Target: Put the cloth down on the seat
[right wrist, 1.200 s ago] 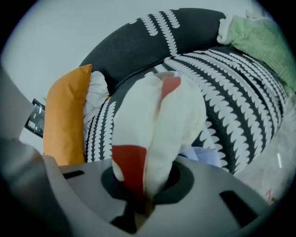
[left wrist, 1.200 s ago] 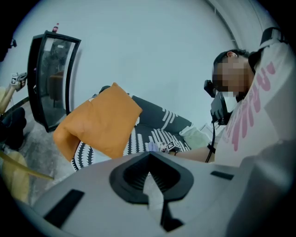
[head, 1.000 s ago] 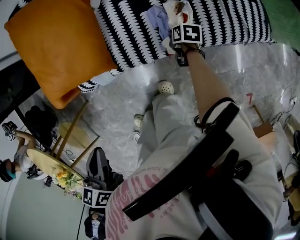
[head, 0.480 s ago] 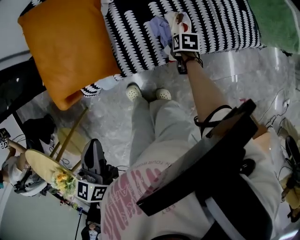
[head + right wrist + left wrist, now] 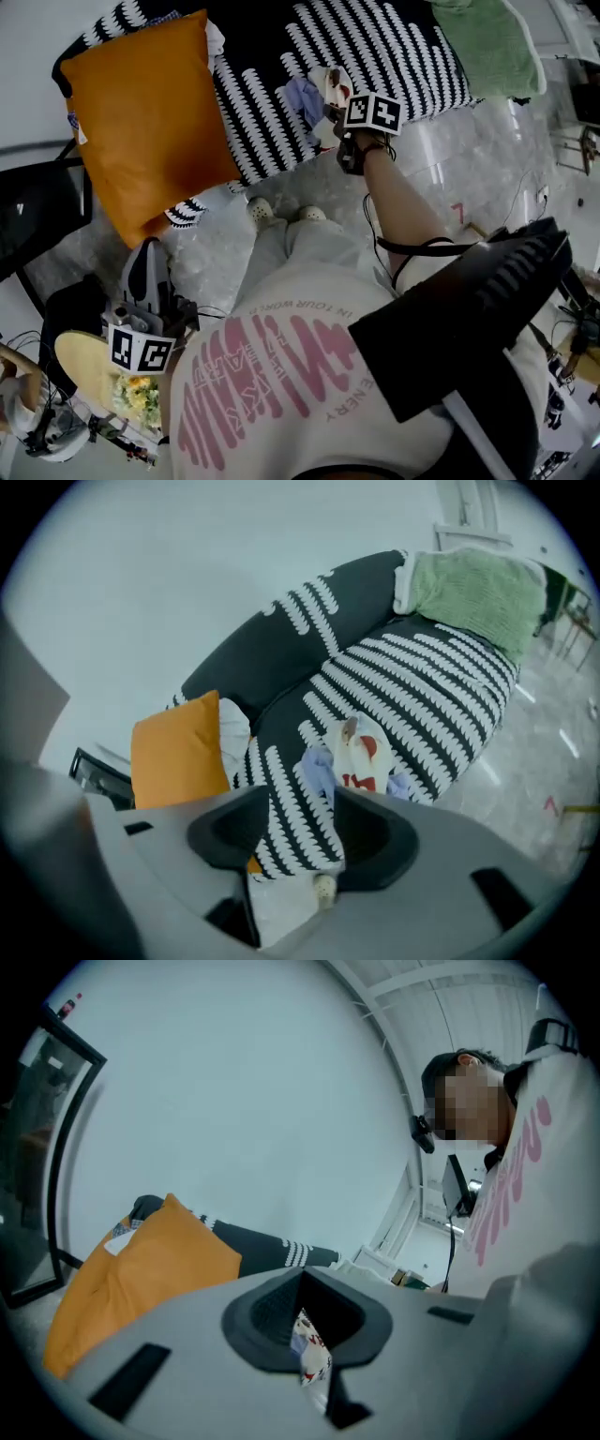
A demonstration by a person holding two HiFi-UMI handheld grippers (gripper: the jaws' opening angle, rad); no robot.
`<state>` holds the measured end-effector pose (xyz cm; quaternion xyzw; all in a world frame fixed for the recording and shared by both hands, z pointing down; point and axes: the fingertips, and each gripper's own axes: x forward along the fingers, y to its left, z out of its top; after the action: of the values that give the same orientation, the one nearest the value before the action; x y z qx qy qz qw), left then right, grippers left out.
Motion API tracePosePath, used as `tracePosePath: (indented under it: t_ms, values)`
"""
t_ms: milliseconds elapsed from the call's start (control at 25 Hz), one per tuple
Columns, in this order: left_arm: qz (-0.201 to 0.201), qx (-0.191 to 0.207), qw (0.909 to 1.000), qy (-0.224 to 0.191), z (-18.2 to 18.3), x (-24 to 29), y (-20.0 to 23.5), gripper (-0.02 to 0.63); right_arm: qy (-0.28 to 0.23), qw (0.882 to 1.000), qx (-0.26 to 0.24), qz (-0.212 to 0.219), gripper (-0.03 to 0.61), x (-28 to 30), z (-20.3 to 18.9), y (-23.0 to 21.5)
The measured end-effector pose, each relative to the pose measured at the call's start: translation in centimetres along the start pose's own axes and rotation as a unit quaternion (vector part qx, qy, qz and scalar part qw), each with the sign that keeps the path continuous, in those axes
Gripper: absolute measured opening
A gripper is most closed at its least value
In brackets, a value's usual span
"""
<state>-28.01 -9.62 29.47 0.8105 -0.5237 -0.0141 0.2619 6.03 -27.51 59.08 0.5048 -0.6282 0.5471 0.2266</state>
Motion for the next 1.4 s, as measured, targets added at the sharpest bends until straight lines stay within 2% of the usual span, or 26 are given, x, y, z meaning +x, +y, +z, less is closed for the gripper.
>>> tracePosePath:
  t_ms: [120, 200, 360, 480, 560, 680, 800, 960, 1040, 1120, 1280, 1400]
  values:
    - [-0.030, 0.010, 0.9993, -0.020, 2.0, 0.5, 0.7, 0.009, -0.032, 0.999, 0.031, 0.022, 0.224, -1.8, 0.4, 2.1]
    - [-0.047, 0.012, 0.9985, -0.026, 2.4, 0.7, 1.1, 0.009, -0.048, 0.996, 0.060, 0.053, 0.222, -2.8, -0.1, 3.6]
    - [-0.055, 0.012, 0.9981, -0.027, 1.8, 1.8, 4.2, 0.009, -0.083, 0.980, 0.126, 0.131, 0.222, -3.0, -1.8, 6.7]
    - [-0.045, 0.003, 0.9987, -0.024, 2.5, 3.4, 6.4, 0.009, -0.101, 0.973, 0.118, 0.169, 0.203, -4.7, -1.7, 10.0]
    - [-0.052, 0.000, 0.9984, -0.024, 3.5, 5.2, 6.5, 0.009, -0.129, 0.964, 0.107, 0.206, 0.160, -7.8, -0.2, 12.6]
    - [-0.080, 0.008, 0.9960, -0.037, 5.9, 8.4, 4.8, 0.009, -0.178, 0.943, 0.076, 0.271, 0.124, -13.9, 3.6, 16.2]
    - [-0.086, 0.026, 0.9951, -0.040, 9.2, 9.8, 2.4, 0.009, -0.196, 0.918, 0.056, 0.340, 0.118, -19.5, 5.5, 19.9]
    - [-0.099, 0.028, 0.9939, -0.041, 10.9, 10.2, -2.9, 0.009, -0.233, 0.863, 0.060, 0.444, 0.047, -28.2, 6.6, 22.5]
    - [-0.116, 0.035, 0.9918, -0.041, 10.7, 10.1, -5.1, 0.009, -0.250, 0.846, 0.044, 0.470, 0.031, -31.2, 6.4, 22.7]
    - [-0.128, 0.044, 0.9897, -0.044, 10.6, 10.2, -6.2, 0.009, -0.265, 0.840, 0.029, 0.473, 0.016, -32.7, 6.2, 22.9]
    - [-0.138, 0.065, 0.9872, -0.046, 10.7, 10.7, -6.6, 0.009, -0.262, 0.843, 0.033, 0.469, 0.012, -32.4, 5.7, 22.9]
    - [-0.144, 0.063, 0.9864, -0.049, 10.7, 11.3, -6.2, 0.009, -0.260, 0.843, 0.038, 0.469, 0.012, -31.6, 5.7, 22.6]
